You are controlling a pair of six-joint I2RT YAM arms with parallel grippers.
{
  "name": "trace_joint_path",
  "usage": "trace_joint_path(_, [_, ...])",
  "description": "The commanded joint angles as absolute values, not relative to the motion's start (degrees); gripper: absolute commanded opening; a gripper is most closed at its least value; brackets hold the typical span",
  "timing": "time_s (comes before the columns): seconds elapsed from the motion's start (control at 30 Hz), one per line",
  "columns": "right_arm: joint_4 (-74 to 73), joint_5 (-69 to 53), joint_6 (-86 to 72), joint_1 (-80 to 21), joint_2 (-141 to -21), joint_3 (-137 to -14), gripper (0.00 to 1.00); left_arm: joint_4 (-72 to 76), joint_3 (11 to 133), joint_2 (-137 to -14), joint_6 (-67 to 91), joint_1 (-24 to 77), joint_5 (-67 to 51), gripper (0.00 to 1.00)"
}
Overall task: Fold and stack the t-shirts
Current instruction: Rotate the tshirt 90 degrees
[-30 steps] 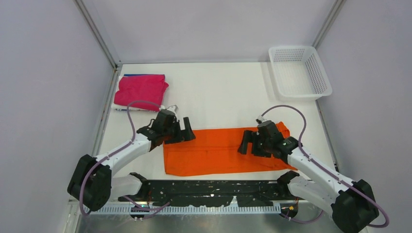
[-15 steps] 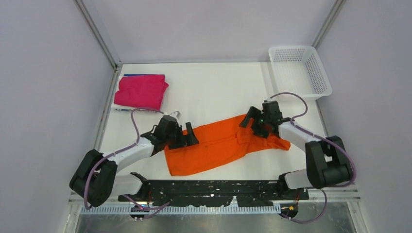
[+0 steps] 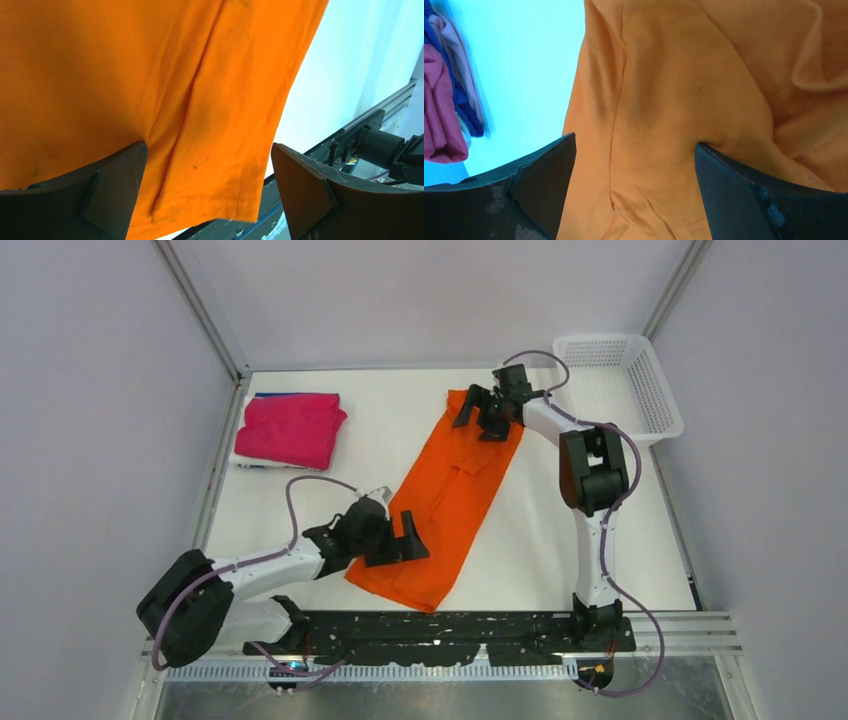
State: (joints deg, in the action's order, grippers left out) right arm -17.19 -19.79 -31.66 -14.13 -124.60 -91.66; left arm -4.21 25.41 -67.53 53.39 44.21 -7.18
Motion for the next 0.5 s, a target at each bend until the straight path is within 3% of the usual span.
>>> trace_joint_path(0.0, [-33.5, -19.1, -23.5, -15.9, -135.9, -109.1, 0.95, -0.8, 30.1, -76.0, 55.7, 48.3, -8.4, 1.00])
trace_joint_path(0.2, [-43.5, -19.5, -21.1, -16.5, -147.6, -129.2, 0.95, -2.0, 39.7, -84.8, 53.9, 54.6, -9.1, 1.00])
trace_joint_path(0.47, [-42.5, -20.4, -20.1, -16.8, -150.0, -136.8, 0.95, -6.8, 42.8, -81.3, 51.9, 58.7, -5.2, 1.00])
